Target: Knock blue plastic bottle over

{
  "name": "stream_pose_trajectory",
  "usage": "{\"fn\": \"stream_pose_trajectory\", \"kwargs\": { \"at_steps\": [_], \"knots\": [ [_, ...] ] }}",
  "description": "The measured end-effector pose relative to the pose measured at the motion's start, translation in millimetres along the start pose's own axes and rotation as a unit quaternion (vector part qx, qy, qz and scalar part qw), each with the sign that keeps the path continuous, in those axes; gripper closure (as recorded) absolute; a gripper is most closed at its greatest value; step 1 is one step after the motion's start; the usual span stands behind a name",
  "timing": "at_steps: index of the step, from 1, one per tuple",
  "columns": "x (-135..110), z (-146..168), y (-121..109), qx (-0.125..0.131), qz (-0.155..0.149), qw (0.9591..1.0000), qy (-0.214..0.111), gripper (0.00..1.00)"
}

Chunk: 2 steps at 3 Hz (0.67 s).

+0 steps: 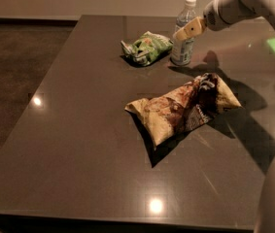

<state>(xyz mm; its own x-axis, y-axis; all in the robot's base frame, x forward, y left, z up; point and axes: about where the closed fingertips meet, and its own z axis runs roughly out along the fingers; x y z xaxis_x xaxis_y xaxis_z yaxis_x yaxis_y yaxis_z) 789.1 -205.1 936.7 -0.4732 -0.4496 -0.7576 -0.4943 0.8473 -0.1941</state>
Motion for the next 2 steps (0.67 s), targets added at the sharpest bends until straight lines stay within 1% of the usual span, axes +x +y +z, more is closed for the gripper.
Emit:
{"fn": "stream_pose_trajectory", "kwargs": {
  "at_steps": [1, 2],
  "knots": [
    [-7.4, 3.0, 5.2, -0.011, 0.004, 0.9998, -0.017, 0.15],
    [-17.2, -5.2, 21.1, -0.042, -0.002, 0.9986, -0.032, 0.47]
  ]
}}
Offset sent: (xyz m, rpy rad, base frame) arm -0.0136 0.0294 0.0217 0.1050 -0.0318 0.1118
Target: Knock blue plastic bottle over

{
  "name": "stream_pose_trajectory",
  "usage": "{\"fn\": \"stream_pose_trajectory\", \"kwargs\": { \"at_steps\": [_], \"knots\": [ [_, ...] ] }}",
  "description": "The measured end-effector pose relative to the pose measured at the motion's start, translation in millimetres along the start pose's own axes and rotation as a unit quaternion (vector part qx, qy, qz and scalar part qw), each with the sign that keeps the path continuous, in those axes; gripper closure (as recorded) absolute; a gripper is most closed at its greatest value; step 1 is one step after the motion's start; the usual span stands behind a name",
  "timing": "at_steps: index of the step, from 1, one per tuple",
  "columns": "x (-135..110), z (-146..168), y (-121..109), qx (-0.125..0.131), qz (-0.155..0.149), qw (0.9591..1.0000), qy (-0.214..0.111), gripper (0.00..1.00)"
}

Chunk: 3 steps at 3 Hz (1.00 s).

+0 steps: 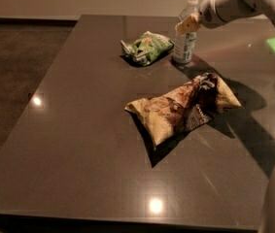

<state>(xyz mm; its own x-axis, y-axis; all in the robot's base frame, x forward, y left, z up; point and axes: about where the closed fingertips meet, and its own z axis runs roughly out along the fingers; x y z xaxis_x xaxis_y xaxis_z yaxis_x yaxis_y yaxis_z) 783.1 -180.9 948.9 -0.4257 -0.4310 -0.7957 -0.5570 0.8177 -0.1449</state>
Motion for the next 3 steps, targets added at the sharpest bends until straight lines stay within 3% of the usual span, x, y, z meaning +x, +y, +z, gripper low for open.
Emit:
{"fn": "stream_pose_trajectory", "kwargs": {
  "at_steps": [1, 2, 3],
  "knots": [
    [-3.8, -5.5, 8.7, -0.017, -0.005, 0.9998, 0.003, 0.69],
    [-24.5, -19.7, 10.5, -0.006, -0.04, 0.9986, 0.034, 0.92],
    [-25.5, -34.3, 15.1, 0.009, -0.096, 0.9888, 0.114, 1.0]
  ]
}}
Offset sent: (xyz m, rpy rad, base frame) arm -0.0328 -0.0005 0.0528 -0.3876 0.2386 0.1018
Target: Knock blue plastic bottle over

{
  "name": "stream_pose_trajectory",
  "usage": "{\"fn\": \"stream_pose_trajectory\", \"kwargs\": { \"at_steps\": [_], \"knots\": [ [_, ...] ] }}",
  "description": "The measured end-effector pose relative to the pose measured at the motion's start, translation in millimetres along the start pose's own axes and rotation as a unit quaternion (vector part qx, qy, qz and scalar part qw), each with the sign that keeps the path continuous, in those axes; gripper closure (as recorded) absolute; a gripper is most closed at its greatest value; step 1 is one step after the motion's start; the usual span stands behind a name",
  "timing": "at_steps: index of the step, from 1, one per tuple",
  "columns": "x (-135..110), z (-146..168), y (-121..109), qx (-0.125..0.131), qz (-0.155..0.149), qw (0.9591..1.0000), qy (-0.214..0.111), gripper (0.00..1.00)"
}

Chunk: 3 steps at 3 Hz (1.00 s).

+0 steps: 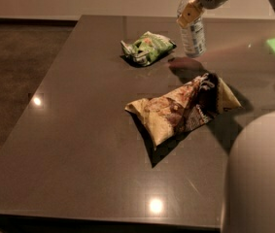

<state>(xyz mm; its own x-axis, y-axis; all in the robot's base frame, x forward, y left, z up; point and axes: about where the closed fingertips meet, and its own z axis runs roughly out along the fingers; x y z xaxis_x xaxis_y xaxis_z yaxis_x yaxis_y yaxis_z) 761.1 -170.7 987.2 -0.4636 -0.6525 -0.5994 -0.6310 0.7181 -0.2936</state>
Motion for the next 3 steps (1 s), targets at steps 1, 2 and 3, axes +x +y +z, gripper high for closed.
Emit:
{"fn": "stream_pose_trajectory", "kwargs": {
  "at_steps": [1, 2, 3],
  "knots": [
    [23.1, -19.8, 18.6, -0.017, -0.061, 0.9923, 0.106, 1.0],
    [40.9, -30.3, 32.6, -0.04, -0.092, 0.9827, 0.155, 1.0],
    [53.2, -22.4, 60.7, -0.098, -0.151, 0.9681, 0.174, 0.75]
  ]
}}
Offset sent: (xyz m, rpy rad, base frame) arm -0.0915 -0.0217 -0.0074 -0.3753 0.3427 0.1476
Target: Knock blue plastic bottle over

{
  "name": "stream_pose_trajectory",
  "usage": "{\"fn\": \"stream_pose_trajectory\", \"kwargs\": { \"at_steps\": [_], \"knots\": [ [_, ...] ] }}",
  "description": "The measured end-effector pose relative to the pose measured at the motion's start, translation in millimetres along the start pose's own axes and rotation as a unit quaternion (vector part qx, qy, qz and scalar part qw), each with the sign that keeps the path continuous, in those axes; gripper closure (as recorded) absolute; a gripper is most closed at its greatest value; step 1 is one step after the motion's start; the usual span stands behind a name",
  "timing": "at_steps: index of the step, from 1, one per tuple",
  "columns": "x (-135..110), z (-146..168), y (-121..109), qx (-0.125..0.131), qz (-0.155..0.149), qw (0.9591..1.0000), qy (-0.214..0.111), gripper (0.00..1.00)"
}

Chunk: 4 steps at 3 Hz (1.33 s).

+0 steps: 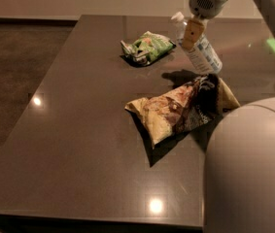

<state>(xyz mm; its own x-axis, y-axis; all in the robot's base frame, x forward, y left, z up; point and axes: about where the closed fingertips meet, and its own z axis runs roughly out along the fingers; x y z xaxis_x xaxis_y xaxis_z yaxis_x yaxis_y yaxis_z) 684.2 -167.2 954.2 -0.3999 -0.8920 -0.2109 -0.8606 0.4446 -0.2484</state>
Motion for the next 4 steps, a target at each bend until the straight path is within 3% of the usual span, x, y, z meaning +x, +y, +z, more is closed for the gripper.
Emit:
{"fn": "stream_pose_trajectory", "kwargs": {
  "at_steps": [1, 2, 3, 4],
  "knots": [
    [-10.6, 7.5, 13.9, -0.022, -0.048, 0.9986, -0.007, 0.51],
    [-27.8, 16.1, 32.5, -0.046, -0.103, 0.9935, -0.013, 0.2],
    [-41.1, 24.5, 37.1, -0.048, -0.131, 0.99, -0.021, 0.0],
    [-41.1, 24.5, 37.1, -0.048, -0.131, 0.99, -0.021, 0.0]
  ]
}}
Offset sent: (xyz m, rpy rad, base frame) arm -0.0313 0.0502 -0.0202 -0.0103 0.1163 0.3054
